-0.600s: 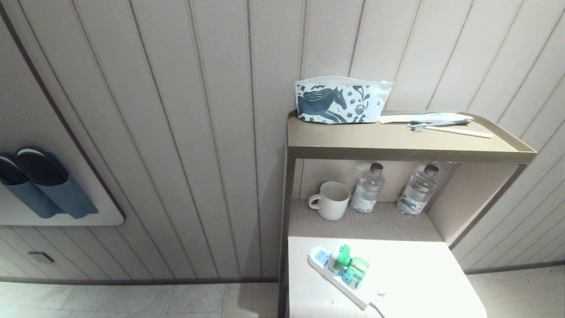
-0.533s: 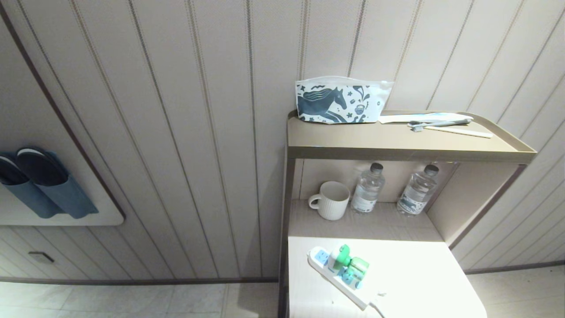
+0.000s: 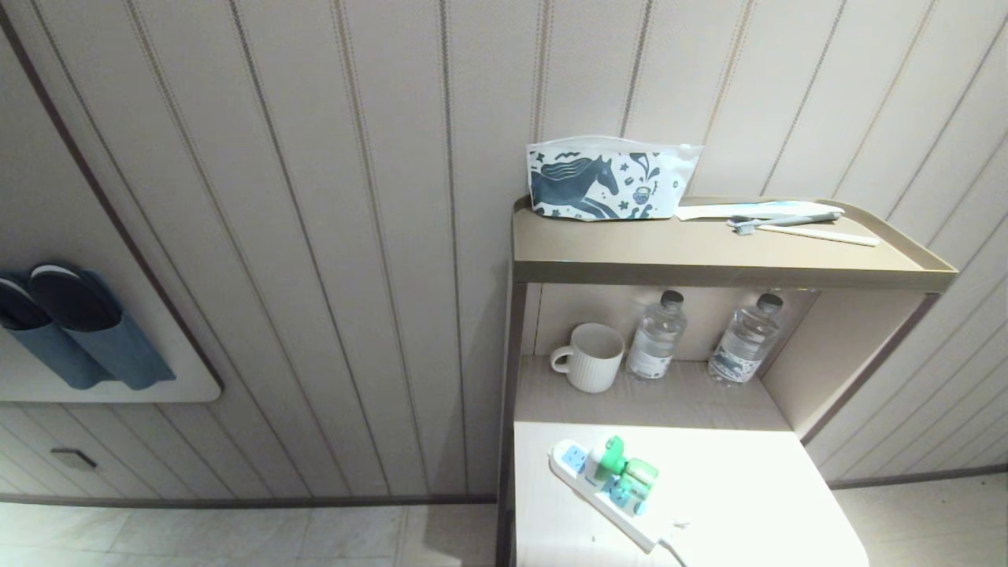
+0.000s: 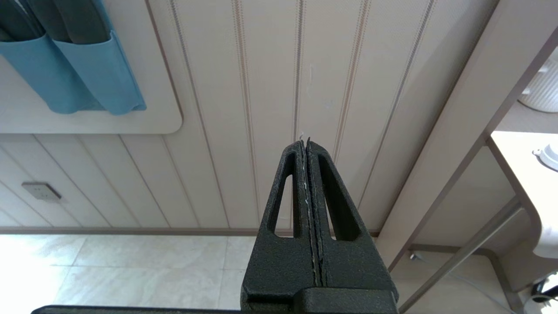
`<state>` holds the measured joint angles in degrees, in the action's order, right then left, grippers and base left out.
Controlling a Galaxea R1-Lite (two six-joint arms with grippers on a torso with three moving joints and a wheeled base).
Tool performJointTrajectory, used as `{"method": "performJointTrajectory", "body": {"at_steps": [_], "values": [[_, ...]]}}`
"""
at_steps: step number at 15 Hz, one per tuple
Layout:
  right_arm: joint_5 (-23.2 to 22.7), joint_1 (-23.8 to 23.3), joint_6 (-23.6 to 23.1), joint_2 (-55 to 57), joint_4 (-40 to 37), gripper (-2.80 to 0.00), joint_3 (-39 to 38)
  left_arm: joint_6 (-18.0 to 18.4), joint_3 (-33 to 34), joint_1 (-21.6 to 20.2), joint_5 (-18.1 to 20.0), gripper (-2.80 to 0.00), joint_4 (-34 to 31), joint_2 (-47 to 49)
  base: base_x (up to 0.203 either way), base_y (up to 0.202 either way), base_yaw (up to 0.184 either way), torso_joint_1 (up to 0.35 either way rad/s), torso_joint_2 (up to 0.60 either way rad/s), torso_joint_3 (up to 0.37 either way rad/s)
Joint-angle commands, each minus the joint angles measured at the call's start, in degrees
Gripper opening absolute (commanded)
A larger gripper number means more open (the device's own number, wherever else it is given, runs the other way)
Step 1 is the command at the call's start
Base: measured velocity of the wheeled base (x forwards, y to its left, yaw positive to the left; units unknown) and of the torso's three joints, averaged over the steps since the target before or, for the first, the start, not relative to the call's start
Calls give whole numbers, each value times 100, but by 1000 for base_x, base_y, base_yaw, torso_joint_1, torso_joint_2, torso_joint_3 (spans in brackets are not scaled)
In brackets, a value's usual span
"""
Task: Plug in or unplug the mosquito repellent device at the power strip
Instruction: Hold the socket with your left hand and unplug it with your right hand
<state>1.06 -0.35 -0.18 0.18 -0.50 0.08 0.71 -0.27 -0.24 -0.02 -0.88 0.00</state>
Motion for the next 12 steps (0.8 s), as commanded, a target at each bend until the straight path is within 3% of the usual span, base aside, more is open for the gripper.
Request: {"method": "performJointTrajectory", "body": {"at_steps": [1, 6, 12], "values": [[-55, 7, -24, -2, -73, -280, 248, 0, 0, -2, -6, -280, 0, 0, 0, 0, 0, 0, 0, 0], [-533, 2, -11, 540, -1426, -280, 2425, 0, 0, -2, -6, -280, 0, 0, 0, 0, 0, 0, 0, 0], [-844, 197, 386, 3361, -1866, -280, 4087, 0, 0, -2, -6, -280, 0, 0, 0, 0, 0, 0, 0, 0]]}}
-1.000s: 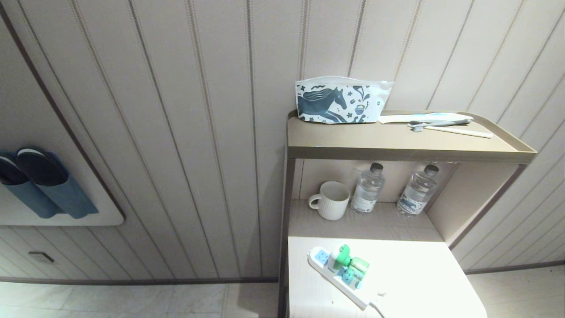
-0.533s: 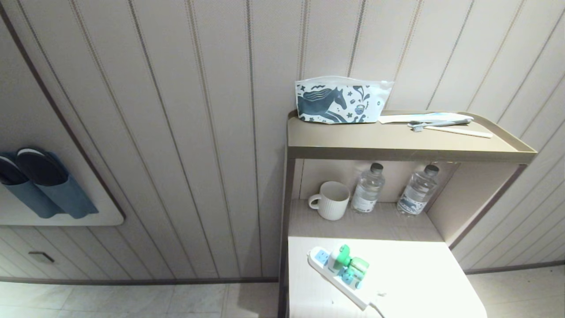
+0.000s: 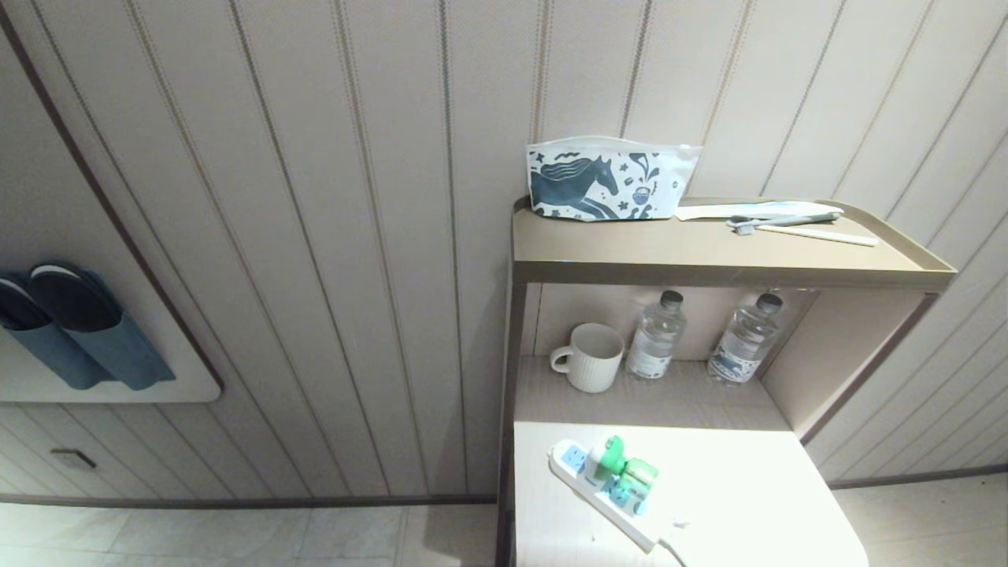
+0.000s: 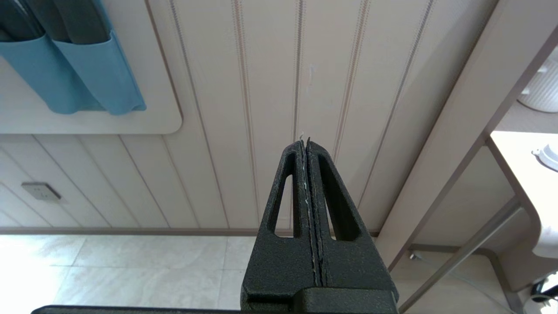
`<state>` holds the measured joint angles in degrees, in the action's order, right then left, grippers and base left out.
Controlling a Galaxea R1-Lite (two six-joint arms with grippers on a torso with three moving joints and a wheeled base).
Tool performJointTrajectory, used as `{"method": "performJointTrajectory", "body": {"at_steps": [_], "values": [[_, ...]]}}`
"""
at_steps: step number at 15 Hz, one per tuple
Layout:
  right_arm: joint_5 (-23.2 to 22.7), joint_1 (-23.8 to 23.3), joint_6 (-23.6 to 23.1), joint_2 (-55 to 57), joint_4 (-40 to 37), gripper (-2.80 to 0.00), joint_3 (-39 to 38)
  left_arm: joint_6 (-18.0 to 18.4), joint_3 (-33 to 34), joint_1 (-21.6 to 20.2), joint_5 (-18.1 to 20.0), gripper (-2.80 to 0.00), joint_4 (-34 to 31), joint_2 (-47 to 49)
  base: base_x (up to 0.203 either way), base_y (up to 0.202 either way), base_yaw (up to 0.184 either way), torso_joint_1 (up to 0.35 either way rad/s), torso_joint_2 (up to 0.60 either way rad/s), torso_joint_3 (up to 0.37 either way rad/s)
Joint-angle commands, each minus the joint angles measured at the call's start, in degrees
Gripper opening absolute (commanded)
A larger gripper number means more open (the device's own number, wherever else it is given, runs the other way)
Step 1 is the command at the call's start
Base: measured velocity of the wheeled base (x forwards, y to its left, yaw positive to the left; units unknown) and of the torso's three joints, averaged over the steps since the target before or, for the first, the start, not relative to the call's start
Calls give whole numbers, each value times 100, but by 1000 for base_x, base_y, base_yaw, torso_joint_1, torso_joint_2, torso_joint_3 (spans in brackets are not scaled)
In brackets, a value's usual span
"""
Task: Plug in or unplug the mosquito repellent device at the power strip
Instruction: Hold the socket with your left hand and unplug it with your right hand
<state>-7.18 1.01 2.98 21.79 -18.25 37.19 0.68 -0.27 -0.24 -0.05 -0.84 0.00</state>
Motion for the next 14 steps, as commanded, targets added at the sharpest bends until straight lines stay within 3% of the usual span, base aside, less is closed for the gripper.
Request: {"method": "performJointTrajectory", "body": {"at_steps": [1, 4, 7, 10, 12, 14], "values": [[-40, 109, 145, 1737, -280, -280, 676, 2, 0, -2, 5, -280, 5, 0, 0, 0, 0, 0, 0, 0], [-63, 586, 271, 3007, -991, -280, 1474, 2, 0, -2, -4, -280, -4, 0, 0, 0, 0, 0, 0, 0], [-80, 1754, 284, 3803, -1730, -280, 1881, 2, 0, -2, -4, -280, -4, 0, 0, 0, 0, 0, 0, 0], [-85, 2898, 289, 4643, -1925, -280, 1921, 2, 0, -2, -4, -280, -4, 0, 0, 0, 0, 0, 0, 0], [-79, 3264, 192, 5004, -1965, -280, 1907, 2, 0, -2, -4, -280, -4, 0, 0, 0, 0, 0, 0, 0], [-65, 3261, -12, 5367, -1975, -280, 1900, 2, 0, -2, -4, -280, -4, 0, 0, 0, 0, 0, 0, 0]]}}
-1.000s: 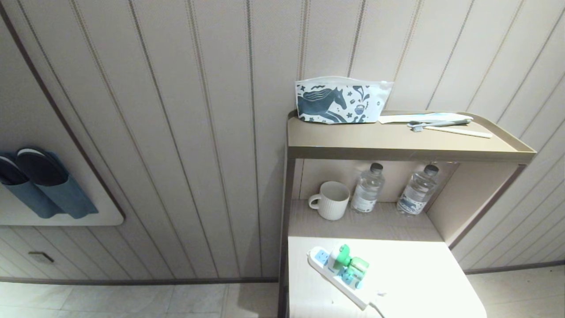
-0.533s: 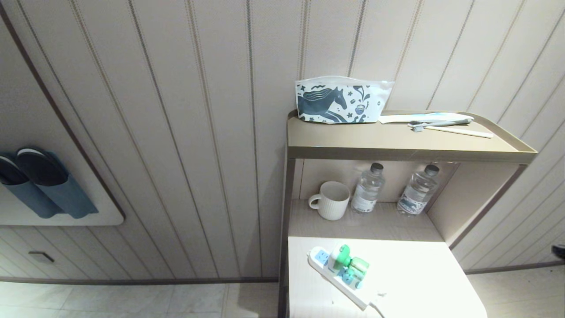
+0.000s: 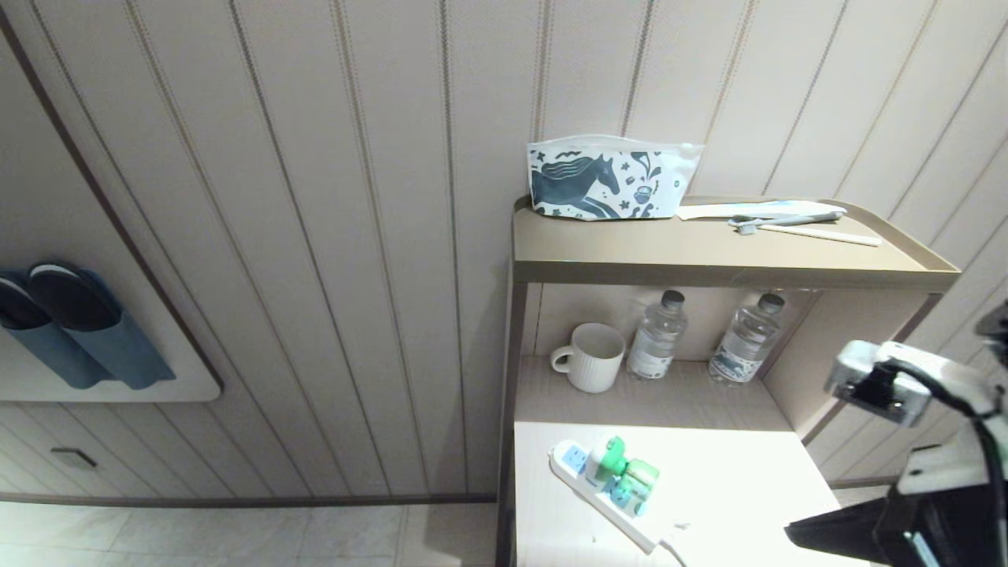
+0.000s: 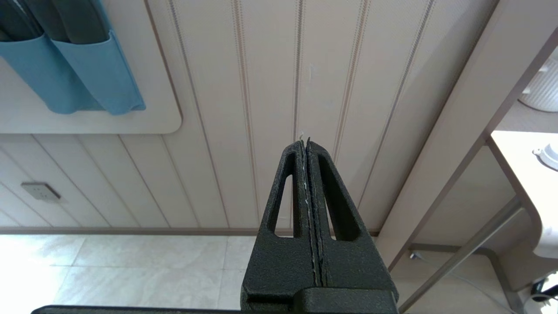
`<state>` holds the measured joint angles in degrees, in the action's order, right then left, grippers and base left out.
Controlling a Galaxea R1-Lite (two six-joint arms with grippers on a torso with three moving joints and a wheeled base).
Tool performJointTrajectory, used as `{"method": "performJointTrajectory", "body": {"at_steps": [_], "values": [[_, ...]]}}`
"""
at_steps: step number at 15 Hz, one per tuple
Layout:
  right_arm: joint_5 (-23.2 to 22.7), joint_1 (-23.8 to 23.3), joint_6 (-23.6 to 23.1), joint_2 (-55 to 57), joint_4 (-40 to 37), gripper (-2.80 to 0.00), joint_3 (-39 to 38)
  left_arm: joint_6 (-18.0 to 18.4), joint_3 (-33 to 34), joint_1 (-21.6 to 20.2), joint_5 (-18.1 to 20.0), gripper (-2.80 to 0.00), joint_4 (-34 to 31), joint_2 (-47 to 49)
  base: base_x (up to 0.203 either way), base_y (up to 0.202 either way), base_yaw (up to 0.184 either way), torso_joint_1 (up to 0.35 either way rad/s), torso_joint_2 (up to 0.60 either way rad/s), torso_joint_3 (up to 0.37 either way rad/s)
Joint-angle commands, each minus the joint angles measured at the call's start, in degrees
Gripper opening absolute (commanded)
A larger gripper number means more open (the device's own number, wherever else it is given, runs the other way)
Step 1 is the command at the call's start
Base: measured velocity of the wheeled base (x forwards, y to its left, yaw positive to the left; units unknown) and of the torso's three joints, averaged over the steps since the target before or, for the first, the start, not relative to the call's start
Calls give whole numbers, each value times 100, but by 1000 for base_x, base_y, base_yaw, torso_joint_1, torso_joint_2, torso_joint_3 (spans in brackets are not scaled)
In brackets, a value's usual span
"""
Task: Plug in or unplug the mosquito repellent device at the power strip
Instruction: Hold the socket with your left hand and unplug it with your right hand
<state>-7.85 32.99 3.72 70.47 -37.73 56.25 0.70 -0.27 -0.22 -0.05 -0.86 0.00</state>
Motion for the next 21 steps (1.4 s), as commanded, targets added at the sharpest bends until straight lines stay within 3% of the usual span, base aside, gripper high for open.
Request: {"method": "performJointTrajectory", "body": {"at_steps": [1, 6, 9, 10, 17, 21], "values": [[16, 28, -255, 717, -31, -280, -8, 0, 0, -4, -1, -280, -2, 0, 0, 0, 0, 0, 0, 0], [207, -240, -1106, 1705, -16, -280, 3, 0, 0, -4, -4, -280, -2, 0, 0, 0, 0, 0, 0, 0], [315, -283, -1307, 2157, 72, -280, -16, 0, 0, -4, 5, -280, -2, 0, 0, 0, 0, 0, 0, 0], [398, -286, -1321, 2332, 166, 0, -6, 0, 0, -4, -3, -280, -2, 0, 0, 0, 0, 0, 0, 0], [636, -390, -1880, 3234, 803, 0, 300, 0, 0, -4, -3, -280, -2, 0, 0, 0, 0, 0, 0, 0], [968, -377, -2489, 3541, 1463, 0, 383, 0, 0, -4, -4, -280, -2, 0, 0, 0, 0, 0, 0, 0]]}}
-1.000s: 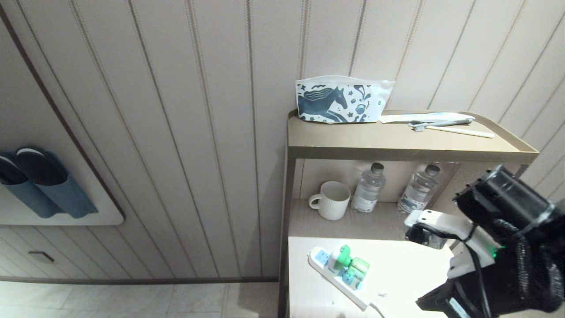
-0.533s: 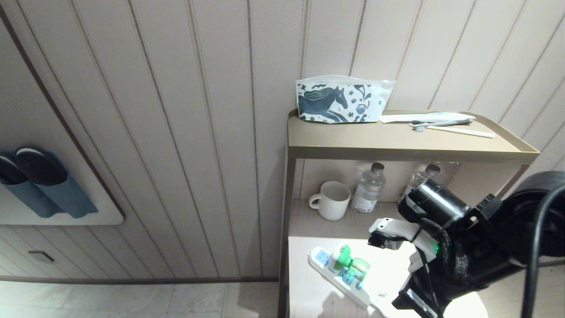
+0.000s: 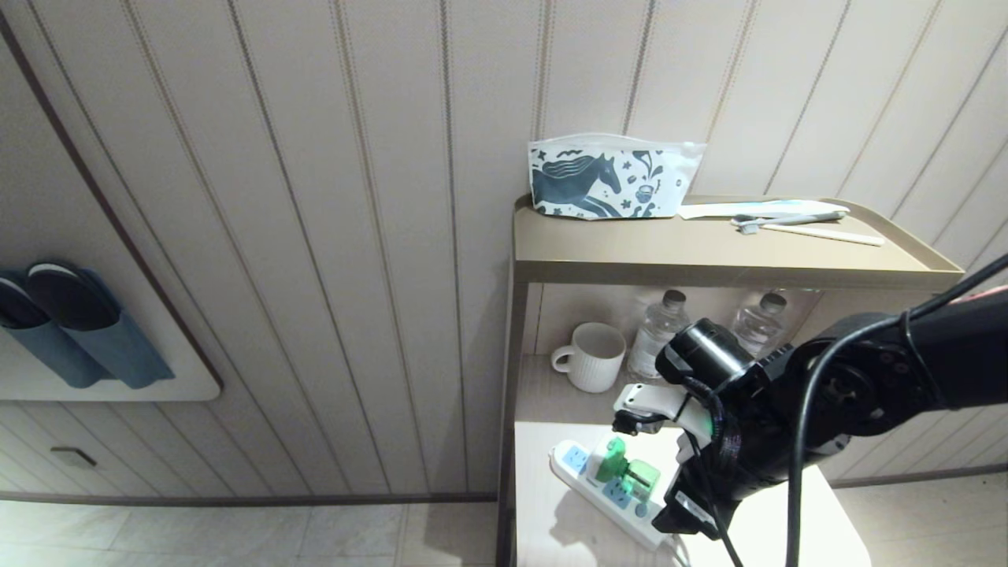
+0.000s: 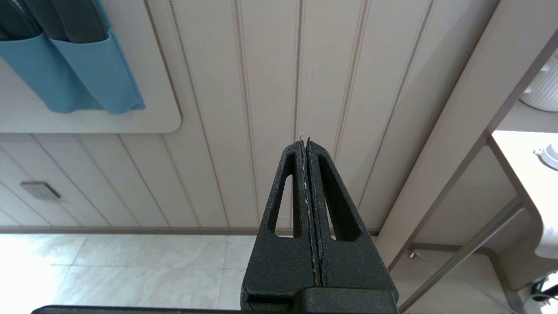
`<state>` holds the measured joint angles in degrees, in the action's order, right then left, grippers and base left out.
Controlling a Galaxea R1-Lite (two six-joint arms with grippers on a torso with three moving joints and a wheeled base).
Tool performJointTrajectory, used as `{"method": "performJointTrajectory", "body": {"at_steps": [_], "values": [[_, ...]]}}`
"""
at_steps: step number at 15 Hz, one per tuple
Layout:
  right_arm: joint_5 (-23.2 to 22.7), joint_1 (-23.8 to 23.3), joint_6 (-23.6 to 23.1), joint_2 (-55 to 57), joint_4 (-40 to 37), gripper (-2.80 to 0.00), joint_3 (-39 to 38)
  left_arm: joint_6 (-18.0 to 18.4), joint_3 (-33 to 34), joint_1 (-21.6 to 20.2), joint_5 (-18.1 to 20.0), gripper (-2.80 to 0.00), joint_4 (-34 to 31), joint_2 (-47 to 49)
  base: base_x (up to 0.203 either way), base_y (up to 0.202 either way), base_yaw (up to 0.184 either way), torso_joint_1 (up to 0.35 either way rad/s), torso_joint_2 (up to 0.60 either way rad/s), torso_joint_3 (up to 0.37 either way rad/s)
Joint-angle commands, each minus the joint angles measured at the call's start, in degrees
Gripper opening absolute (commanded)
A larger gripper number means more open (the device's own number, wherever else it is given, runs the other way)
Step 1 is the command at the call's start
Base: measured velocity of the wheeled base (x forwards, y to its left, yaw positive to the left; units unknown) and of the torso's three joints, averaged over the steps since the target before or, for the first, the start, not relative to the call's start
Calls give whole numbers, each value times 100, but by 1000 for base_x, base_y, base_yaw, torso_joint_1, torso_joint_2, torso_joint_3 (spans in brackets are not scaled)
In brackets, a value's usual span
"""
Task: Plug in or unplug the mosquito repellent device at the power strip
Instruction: Hold the socket with your left hand and unplug it with your right hand
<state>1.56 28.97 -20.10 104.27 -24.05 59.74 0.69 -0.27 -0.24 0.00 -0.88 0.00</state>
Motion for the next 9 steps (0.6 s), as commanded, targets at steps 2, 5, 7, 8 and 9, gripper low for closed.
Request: {"method": "performJointTrajectory", "body": {"at_steps": [2, 5, 7, 8, 9], "values": [[52, 38, -261, 317, 152, 0, 170, 2, 0, -2, -8, -280, 8, 0, 0, 0, 0, 0, 0, 0], [90, 99, -499, 507, 155, 0, 376, 2, 0, -2, -4, -280, 0, 0, 0, 0, 0, 0, 0, 0], [115, 126, -521, 629, 155, 0, 479, 2, 0, -2, -8, -280, 0, 0, 0, 0, 0, 0, 0, 0], [114, 118, -521, 671, 155, 0, 512, 2, 0, -2, -7, -280, 0, 0, 0, 0, 0, 0, 0, 0], [109, 123, -527, 775, 155, 0, 560, 2, 0, -2, -8, -280, 0, 0, 0, 0, 0, 0, 0, 0]]}}
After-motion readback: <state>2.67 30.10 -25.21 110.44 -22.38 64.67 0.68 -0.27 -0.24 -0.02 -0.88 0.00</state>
